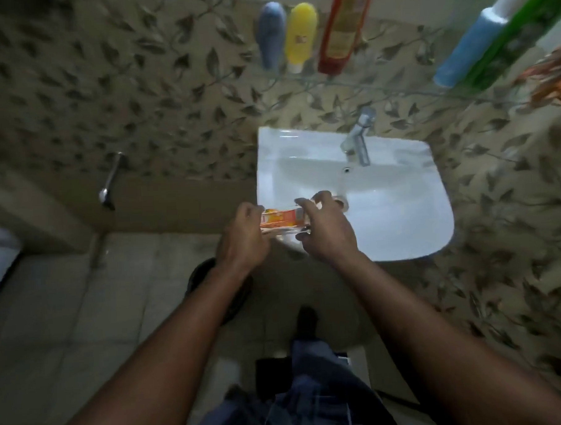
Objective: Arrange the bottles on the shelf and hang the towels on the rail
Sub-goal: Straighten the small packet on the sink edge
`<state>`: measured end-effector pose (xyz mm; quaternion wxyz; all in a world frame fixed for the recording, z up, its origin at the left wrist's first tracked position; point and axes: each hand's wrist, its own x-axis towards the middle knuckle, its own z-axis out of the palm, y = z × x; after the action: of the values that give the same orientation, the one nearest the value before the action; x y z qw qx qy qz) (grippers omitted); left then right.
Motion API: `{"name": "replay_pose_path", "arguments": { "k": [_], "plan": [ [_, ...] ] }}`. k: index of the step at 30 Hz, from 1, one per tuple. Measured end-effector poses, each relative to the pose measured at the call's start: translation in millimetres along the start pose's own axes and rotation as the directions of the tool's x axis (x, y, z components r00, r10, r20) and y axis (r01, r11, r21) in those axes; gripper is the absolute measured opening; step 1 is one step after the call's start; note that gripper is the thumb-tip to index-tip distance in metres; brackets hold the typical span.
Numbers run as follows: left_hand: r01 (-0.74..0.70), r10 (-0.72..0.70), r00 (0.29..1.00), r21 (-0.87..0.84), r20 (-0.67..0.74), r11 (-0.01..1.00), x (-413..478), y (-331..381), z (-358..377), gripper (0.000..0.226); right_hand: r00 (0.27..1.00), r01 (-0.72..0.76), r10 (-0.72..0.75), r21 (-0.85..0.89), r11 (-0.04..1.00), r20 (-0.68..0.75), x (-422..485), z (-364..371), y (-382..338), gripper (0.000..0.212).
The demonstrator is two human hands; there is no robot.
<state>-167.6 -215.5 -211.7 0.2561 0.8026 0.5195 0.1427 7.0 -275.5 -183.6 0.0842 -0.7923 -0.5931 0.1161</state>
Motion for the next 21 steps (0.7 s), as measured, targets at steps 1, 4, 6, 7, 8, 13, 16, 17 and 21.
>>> {"name": "replay_pose_path", "arguments": {
  "k": [1, 4, 6, 7, 8, 13, 16, 17, 21],
  "plan": [
    [0.028, -0.028, 1.0, 0.0, 0.006, 1.0, -12, -14, -6, 0.057, 0.999, 0.043, -0.042, -0.022, 0.999, 0.021, -4, 9, -14, 0.077],
    [0.138, -0.138, 0.99, -0.001, 0.004, 0.99, -45, -58, -13, 0.054, 0.982, 0.159, -0.152, -0.062, 0.985, 0.112, -13, 46, -54, 0.066],
    [0.215, -0.215, 0.976, 0.019, 0.018, 0.977, -59, -84, -9, 0.056, 0.967, 0.202, -0.189, -0.065, 0.977, 0.171, -17, 73, -72, 0.059],
    [0.253, -0.254, 0.966, 0.037, 0.04, 0.967, -65, -98, -3, 0.058, 0.957, 0.218, -0.202, -0.057, 0.974, 0.207, -17, 90, -78, 0.057],
    [0.289, -0.292, 0.955, 0.044, 0.057, 0.956, -69, -111, 4, 0.061, 0.948, 0.228, -0.213, -0.038, 0.973, 0.237, -16, 107, -82, 0.058],
    [0.51, -0.51, 0.855, 0.02, 0.093, 0.86, -82, -184, 89, 0.084, 0.88, 0.259, -0.241, 0.01, 0.966, 0.409, 0, 230, -81, 0.068],
    [0.573, -0.566, 0.811, -0.005, 0.147, 0.82, -86, -225, 162, 0.092, 0.849, 0.233, -0.205, 0.003, 0.972, 0.486, 9, 312, -60, 0.067],
    [0.582, -0.574, 0.804, -0.006, 0.156, 0.813, -86, -240, 189, 0.091, 0.843, 0.224, -0.191, -0.007, 0.974, 0.503, 12, 341, -52, 0.065],
    [0.63, -0.618, 0.762, -0.003, 0.19, 0.776, -75, -288, 278, 0.092, 0.832, 0.234, -0.166, -0.063, 0.97, 0.529, 31, 436, -22, 0.063]
  ]
}}
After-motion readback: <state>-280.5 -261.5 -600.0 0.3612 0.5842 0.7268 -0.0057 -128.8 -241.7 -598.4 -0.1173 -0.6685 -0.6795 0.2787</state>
